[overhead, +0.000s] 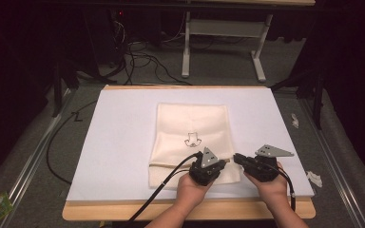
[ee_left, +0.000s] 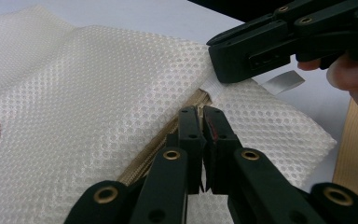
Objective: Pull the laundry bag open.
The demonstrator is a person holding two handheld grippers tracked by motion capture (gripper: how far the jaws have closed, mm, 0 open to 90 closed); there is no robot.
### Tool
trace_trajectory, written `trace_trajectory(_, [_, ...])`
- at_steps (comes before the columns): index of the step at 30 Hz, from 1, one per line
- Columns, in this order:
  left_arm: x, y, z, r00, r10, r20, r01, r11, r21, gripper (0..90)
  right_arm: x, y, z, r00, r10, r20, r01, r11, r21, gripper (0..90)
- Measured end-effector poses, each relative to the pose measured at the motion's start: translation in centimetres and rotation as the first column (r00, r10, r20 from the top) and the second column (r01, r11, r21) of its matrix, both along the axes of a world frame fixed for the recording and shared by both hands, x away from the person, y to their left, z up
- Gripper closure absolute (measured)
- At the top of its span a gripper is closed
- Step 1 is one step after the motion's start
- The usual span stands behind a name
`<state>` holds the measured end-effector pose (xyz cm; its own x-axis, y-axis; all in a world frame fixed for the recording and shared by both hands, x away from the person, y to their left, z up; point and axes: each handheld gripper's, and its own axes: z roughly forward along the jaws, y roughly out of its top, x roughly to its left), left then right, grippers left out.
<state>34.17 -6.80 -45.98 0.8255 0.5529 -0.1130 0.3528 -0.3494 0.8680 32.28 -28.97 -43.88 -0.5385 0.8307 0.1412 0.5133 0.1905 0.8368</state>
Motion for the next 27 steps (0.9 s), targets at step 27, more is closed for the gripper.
trace_trajectory(27, [0.5,4.6,0.2,0.9991,0.001,-0.043,0.0,0.9997,0.023,87.4,0.2,0.4,0.0,0.9997,0.026,0.002,-0.025,0.9994,-0.023,85.9])
